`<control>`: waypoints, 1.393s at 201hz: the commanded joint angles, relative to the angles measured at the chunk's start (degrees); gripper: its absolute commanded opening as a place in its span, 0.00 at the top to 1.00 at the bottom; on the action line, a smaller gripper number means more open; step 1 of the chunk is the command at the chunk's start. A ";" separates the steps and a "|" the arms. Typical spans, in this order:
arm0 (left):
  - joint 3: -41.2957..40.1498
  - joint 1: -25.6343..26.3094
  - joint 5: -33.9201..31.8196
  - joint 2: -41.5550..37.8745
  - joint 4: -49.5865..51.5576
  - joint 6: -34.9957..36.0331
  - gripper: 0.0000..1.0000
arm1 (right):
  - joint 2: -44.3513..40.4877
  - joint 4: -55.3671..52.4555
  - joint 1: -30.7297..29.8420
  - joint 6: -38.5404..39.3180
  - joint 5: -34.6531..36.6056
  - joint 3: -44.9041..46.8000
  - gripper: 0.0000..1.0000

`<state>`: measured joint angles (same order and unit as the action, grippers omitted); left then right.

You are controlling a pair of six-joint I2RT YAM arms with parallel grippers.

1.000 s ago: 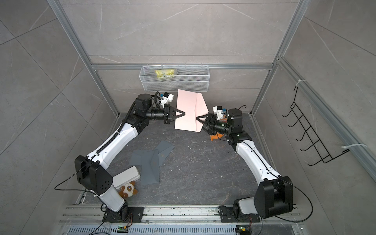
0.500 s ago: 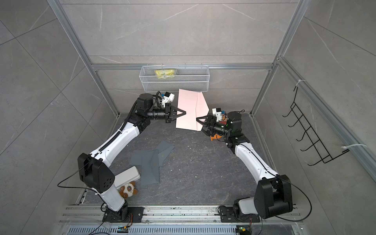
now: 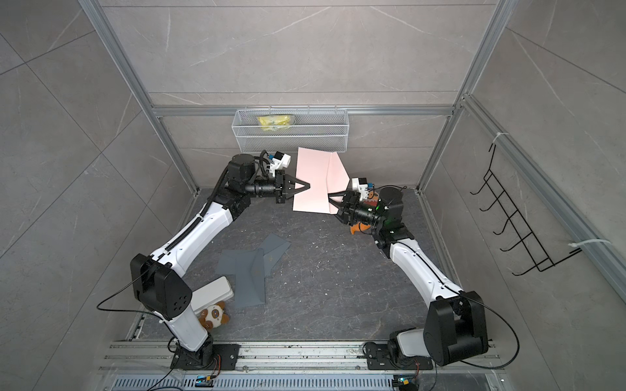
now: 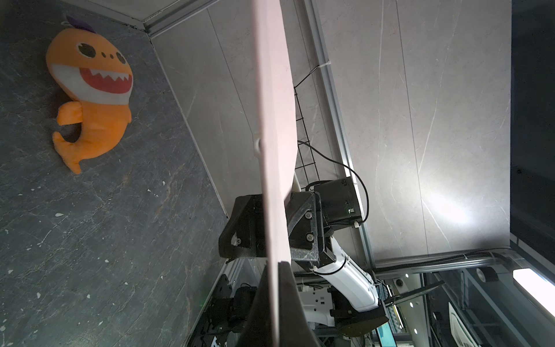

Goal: Take the letter paper out of the envelope
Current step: Pick up the envelope from the center of the board, then take out the letter paper from the envelope.

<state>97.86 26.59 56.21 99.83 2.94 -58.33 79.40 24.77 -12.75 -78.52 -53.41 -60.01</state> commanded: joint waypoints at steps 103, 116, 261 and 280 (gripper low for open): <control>3.70 -0.23 0.21 0.97 1.39 2.69 1.00 | -2.89 2.37 -1.07 -2.15 1.02 0.69 1.00; 3.89 -0.22 -0.52 1.06 2.83 3.50 0.83 | -3.98 -2.90 -1.05 2.22 2.62 0.15 1.00; 12.29 3.57 -24.85 -1.42 23.16 8.96 0.55 | -14.84 -40.05 -6.73 57.01 40.91 -7.32 1.00; 14.89 5.68 -25.20 -0.05 22.02 6.59 0.59 | -15.10 -37.91 -8.00 59.87 42.97 -5.71 1.00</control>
<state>108.07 29.67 31.42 99.90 27.88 -48.58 65.95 -15.25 -19.40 -26.74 -15.88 -67.20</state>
